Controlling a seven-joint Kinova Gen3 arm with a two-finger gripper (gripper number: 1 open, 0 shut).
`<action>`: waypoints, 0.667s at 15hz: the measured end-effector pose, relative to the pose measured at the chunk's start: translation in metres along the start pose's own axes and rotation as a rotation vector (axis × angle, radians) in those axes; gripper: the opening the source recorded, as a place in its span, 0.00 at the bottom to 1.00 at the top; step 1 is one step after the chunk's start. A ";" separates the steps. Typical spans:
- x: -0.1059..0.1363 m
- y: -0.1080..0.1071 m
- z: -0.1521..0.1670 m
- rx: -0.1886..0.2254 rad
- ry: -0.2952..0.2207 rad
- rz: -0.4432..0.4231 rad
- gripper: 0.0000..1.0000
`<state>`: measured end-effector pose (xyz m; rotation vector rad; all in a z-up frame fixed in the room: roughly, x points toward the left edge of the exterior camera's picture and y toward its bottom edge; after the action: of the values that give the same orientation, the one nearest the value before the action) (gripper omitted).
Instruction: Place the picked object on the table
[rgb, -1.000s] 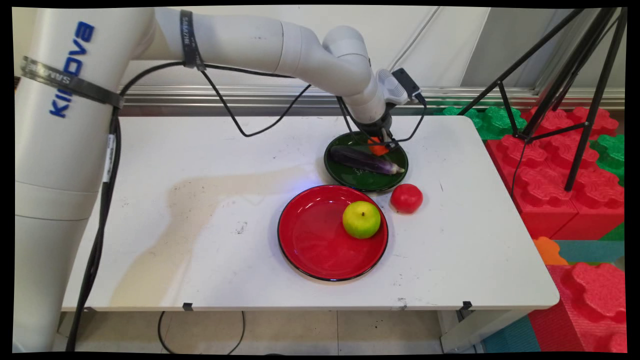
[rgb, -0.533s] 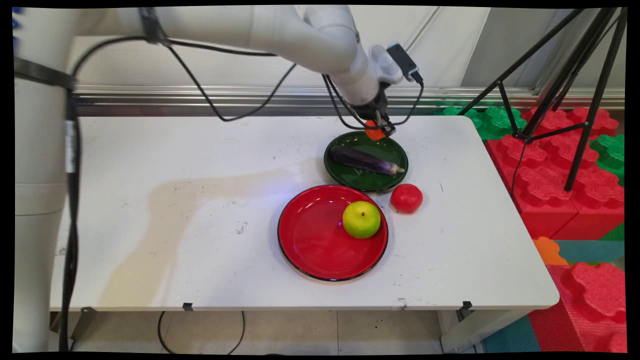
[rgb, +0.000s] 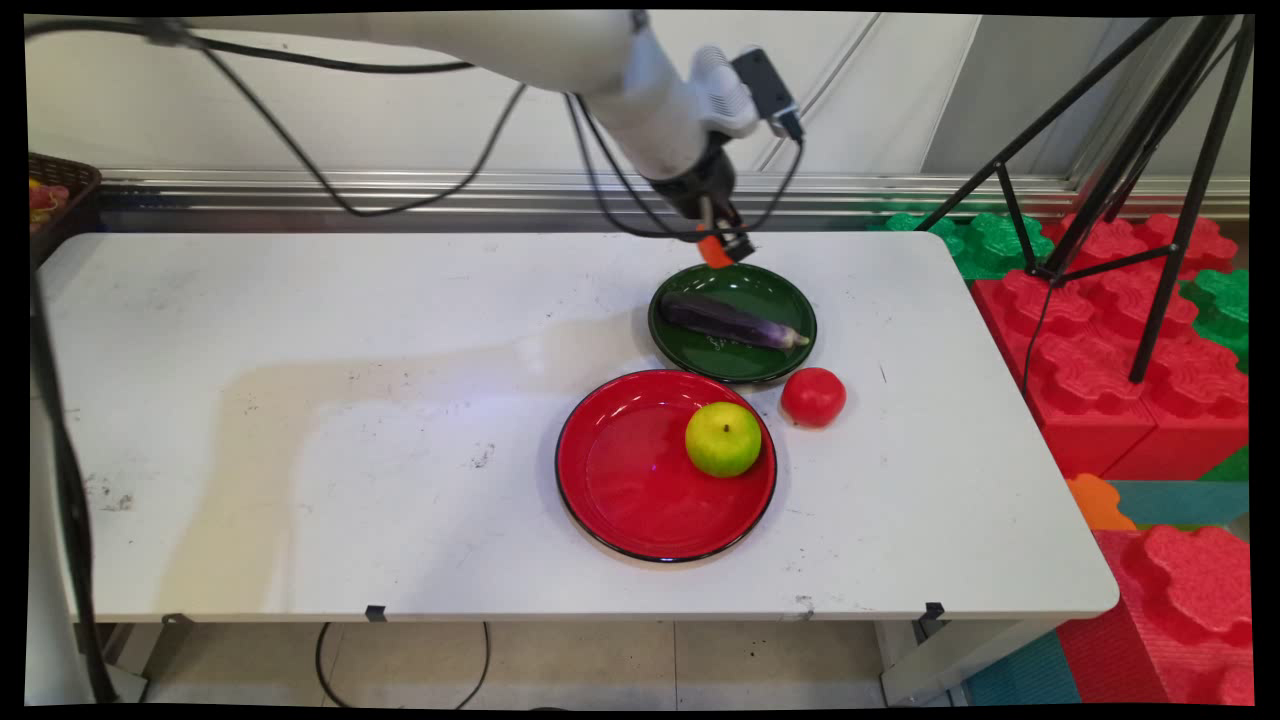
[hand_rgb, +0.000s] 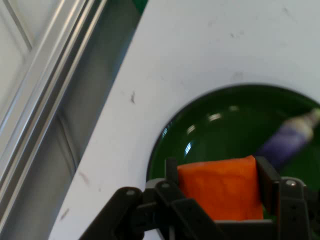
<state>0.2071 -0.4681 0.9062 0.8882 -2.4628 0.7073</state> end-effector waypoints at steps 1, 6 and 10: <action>-0.006 -0.002 -0.010 -0.009 -0.002 0.015 0.00; -0.039 -0.014 -0.052 -0.045 -0.026 0.067 0.00; -0.075 -0.020 -0.080 -0.080 -0.064 0.094 0.00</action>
<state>0.2906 -0.4003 0.9348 0.7808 -2.5840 0.6154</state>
